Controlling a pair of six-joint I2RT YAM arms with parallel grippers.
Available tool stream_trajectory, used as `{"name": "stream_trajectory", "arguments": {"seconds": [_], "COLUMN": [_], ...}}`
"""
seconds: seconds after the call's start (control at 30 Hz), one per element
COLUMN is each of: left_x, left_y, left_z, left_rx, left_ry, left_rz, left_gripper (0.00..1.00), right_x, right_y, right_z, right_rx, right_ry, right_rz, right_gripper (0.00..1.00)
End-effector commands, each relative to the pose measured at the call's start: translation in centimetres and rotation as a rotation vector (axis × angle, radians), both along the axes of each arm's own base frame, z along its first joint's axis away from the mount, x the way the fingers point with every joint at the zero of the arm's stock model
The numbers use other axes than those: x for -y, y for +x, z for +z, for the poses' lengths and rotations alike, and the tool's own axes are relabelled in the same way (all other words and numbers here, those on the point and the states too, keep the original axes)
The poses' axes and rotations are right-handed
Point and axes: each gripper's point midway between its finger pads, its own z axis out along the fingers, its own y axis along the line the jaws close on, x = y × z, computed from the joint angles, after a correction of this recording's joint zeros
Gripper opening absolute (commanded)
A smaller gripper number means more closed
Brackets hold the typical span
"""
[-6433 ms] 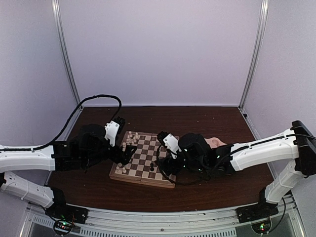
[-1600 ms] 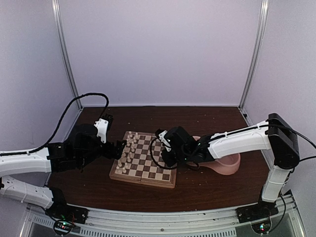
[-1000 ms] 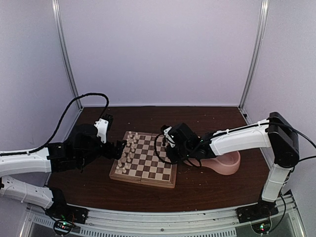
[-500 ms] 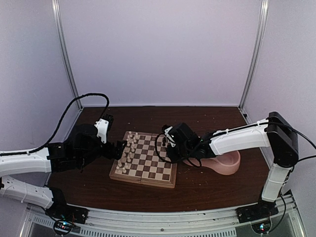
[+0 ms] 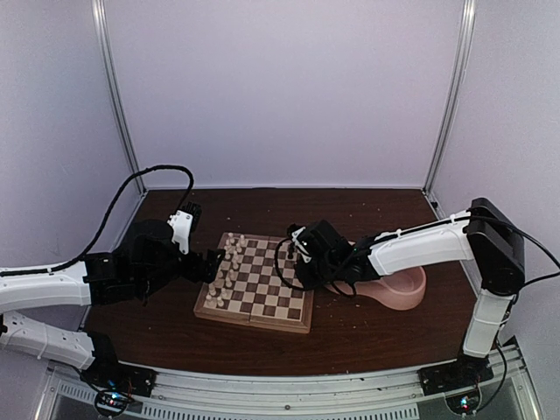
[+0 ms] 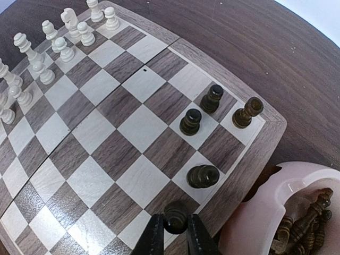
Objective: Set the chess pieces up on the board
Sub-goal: Place the queen at d8.
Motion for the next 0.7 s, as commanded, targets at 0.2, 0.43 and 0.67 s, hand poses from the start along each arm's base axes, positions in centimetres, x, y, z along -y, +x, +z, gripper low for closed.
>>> {"name": "stream_trajectory", "arguments": {"seconds": [0.2, 0.43, 0.67], "left_x": [0.2, 0.3, 0.3], "left_y": [0.2, 0.3, 0.3], "left_z": [0.5, 0.5, 0.4], "left_rx": [0.011, 0.011, 0.009], "left_ry": [-0.035, -0.034, -0.032], "left_rz": [0.002, 0.002, 0.0], "left_gripper": [0.98, 0.98, 0.98], "right_x": [-0.1, 0.0, 0.5], "right_y": [0.2, 0.1, -0.1], "right_z": [-0.5, 0.0, 1.3], "right_rx": [-0.018, -0.007, 0.009], "right_ry": [0.003, 0.017, 0.037], "right_rz": [-0.005, -0.006, -0.012], "right_gripper": [0.19, 0.34, 0.38]}}
